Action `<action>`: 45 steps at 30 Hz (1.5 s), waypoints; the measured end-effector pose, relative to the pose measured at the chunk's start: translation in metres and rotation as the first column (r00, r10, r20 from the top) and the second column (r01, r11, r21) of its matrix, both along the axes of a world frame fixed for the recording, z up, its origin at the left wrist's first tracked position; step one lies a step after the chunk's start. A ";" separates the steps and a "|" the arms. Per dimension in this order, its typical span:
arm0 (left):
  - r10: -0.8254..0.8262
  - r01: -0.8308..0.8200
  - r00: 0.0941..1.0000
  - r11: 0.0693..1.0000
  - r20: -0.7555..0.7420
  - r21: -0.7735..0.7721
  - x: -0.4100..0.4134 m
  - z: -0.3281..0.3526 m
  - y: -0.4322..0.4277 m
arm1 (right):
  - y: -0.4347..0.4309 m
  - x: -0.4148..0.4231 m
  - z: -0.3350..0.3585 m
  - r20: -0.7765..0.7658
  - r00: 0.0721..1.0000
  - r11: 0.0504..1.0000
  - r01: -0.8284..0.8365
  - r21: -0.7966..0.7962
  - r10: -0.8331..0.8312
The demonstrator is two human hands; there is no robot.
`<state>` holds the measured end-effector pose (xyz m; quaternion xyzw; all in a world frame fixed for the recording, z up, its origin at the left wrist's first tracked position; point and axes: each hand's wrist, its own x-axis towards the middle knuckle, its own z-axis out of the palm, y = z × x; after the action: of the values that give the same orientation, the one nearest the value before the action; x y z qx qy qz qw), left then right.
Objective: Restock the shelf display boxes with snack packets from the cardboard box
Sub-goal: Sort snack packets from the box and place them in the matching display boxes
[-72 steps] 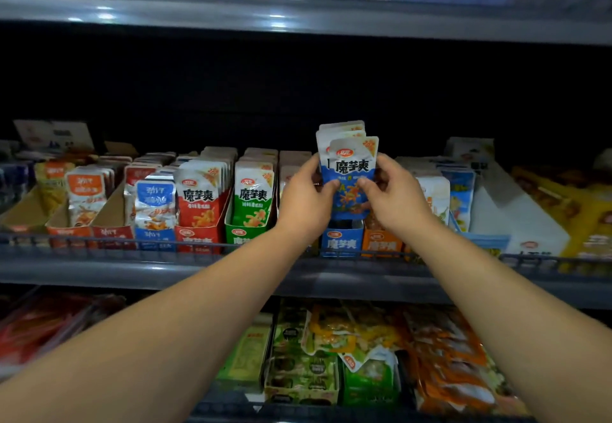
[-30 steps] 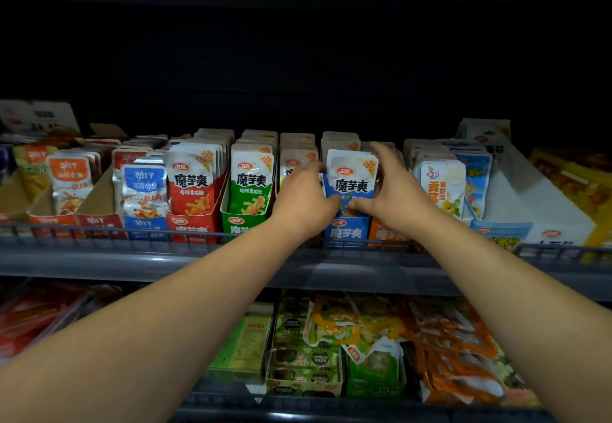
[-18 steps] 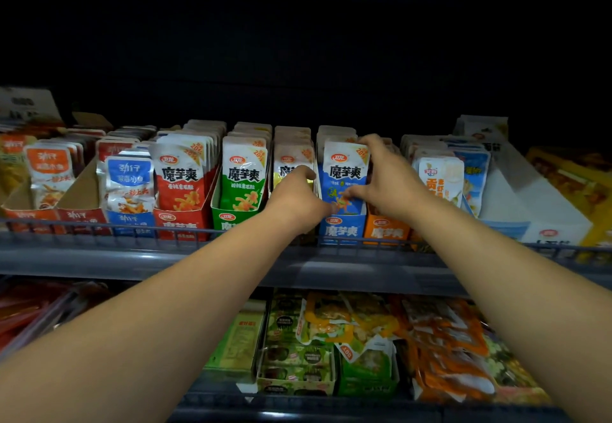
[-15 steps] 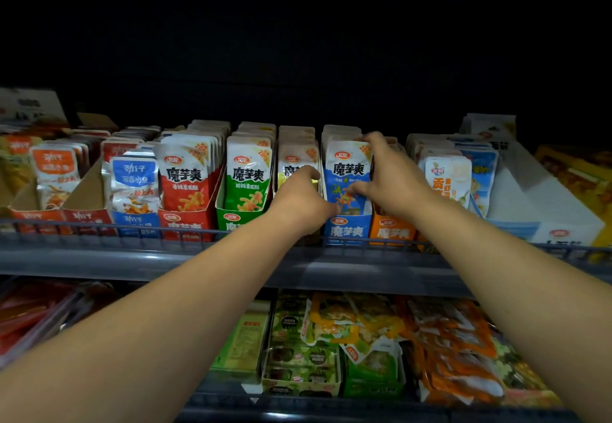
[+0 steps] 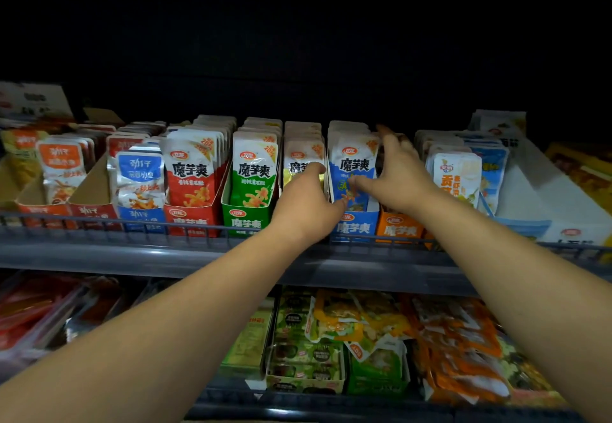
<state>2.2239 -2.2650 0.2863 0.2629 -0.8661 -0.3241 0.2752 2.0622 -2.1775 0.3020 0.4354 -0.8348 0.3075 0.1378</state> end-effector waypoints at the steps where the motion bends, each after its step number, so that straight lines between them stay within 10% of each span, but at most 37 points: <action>1: 0.000 0.000 1.000 1.000 0.001 0.003 0.000 0.001 0.000 | 0.002 0.002 0.000 0.003 1.000 1.000 -0.012 -0.020 0.012; 13: -0.001 0.000 0.999 1.000 -0.035 -0.021 0.000 0.000 0.000 | 0.007 0.009 -0.006 -0.349 0.936 0.999 -0.054 0.001 0.051; 26: 0.054 -0.079 0.991 0.974 -0.120 -0.213 0.132 -0.017 -0.009 | 0.082 0.134 -0.075 0.009 0.958 0.956 -0.285 -0.069 0.286; 36: 0.193 -0.147 0.895 0.979 0.402 -0.141 0.287 -0.194 -0.013 | 0.071 0.246 -0.263 0.434 0.847 0.723 -0.504 0.473 0.306; 45: 0.111 -0.217 0.735 0.973 0.669 0.077 0.331 -0.318 -0.010 | 0.062 0.286 -0.392 0.610 0.787 0.660 -0.506 0.556 0.089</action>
<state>2.5552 -2.2749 -0.0319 0.4556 -0.8537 -0.2490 -0.0415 2.3483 -2.1159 -0.0903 0.4872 -0.8033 0.0980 -0.3281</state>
